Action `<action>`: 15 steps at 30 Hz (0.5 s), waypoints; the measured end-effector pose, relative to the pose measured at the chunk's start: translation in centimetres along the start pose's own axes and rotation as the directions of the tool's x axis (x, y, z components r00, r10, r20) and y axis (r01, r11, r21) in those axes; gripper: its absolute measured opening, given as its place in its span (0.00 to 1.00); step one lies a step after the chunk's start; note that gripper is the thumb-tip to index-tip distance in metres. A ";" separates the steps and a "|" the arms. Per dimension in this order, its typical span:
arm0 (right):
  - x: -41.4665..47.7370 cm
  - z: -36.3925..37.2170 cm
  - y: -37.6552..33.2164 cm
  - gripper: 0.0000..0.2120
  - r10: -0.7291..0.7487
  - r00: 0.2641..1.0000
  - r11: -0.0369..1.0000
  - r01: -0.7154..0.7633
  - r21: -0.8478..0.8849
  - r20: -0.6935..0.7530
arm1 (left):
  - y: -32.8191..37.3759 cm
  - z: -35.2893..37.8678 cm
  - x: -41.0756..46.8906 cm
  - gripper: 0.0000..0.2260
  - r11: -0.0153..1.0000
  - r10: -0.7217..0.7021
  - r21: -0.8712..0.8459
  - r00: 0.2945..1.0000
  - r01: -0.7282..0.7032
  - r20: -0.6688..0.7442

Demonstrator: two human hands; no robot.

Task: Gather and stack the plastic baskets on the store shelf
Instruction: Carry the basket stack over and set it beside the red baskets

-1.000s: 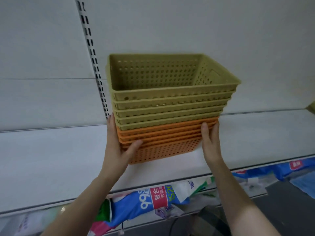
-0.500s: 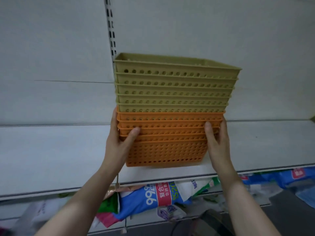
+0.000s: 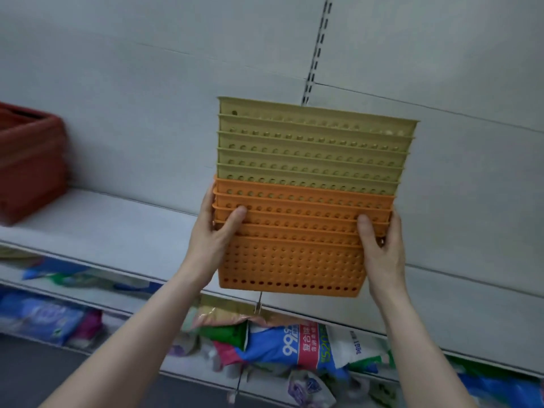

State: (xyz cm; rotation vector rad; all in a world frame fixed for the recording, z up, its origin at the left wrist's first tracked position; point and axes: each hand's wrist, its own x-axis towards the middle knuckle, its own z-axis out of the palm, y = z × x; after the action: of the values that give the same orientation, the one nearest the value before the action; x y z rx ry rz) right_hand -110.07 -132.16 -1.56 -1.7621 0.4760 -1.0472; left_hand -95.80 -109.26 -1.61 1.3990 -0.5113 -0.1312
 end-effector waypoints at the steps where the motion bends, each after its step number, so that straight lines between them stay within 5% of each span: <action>1: -0.1 1.1 -0.8 0.28 -0.012 1.000 1.000 0.012 0.008 0.015 | 0.7 -1.2 -0.2 0.26 1.000 0.010 0.006 1.000 -0.010 -0.018; 15: -5.0 25.5 -12.4 0.31 -0.070 0.958 0.991 0.034 0.132 0.279 | 6.9 -27.2 -0.8 0.26 0.990 0.130 0.091 0.952 -0.109 -0.278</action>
State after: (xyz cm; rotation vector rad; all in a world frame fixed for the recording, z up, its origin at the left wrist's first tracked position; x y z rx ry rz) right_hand -93.57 -109.17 3.87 -1.7831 0.1815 -0.8237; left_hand -86.59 -83.02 2.56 1.4267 -0.3632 0.1865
